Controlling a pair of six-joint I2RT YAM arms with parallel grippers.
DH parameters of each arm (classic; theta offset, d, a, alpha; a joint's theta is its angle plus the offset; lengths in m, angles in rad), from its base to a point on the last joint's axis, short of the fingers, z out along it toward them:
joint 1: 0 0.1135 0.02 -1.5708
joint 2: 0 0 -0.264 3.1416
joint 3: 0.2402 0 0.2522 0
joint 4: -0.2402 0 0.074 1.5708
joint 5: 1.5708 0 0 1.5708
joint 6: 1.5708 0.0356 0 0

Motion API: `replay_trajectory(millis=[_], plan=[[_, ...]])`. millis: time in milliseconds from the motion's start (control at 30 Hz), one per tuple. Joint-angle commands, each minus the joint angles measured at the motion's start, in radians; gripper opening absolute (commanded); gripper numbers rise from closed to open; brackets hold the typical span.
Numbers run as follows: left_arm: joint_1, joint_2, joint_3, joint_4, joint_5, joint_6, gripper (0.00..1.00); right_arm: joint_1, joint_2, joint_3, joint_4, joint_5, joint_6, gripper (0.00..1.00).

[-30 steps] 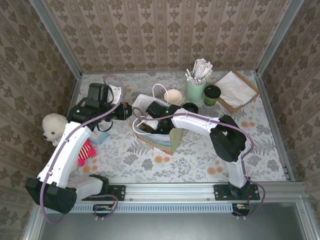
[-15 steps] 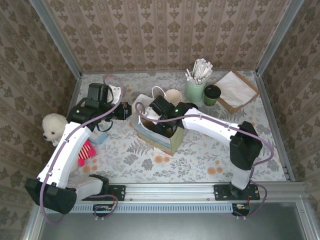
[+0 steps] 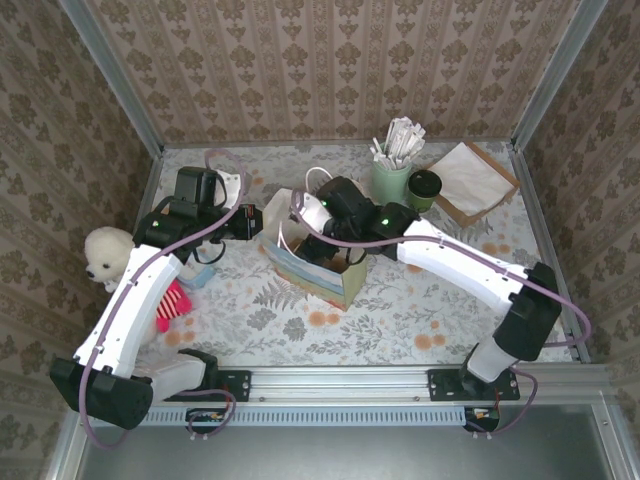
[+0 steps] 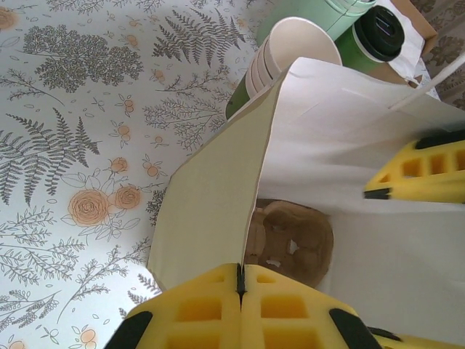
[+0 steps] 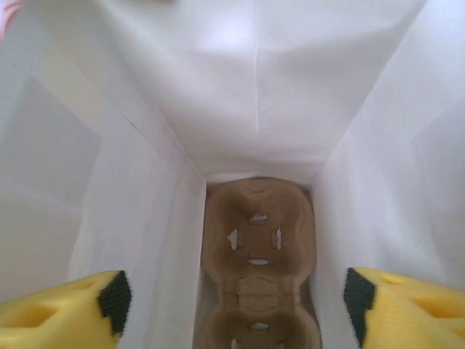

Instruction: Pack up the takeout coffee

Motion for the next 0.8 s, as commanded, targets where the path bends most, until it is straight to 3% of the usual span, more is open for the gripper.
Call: replay_trajectory(millis=[0,233,400,533,700,767], plan=[[0.008,-0.005,-0.01,-0.015,-0.032,-0.009,0.0,-0.005,-0.09,-0.034,0.056,0.0,-0.003,1.0],[0.02,-0.001,0.005,0.001,-0.023,-0.002,0.0,-0.045,-0.261,-0.089,0.118,0.041,0.054,1.0],[0.044,0.023,0.029,0.02,0.017,0.02,0.0,-0.133,-0.339,-0.122,0.138,0.117,0.197,1.0],[0.048,0.081,0.08,-0.021,0.034,0.069,0.0,-0.219,-0.405,-0.177,0.156,0.139,0.32,1.0],[0.053,0.169,0.185,-0.138,0.138,0.184,0.03,-0.316,-0.431,-0.228,0.088,0.154,0.408,1.0],[0.053,0.197,0.224,-0.18,0.134,0.222,0.01,-0.325,-0.43,-0.25,0.089,0.101,0.408,1.0]])
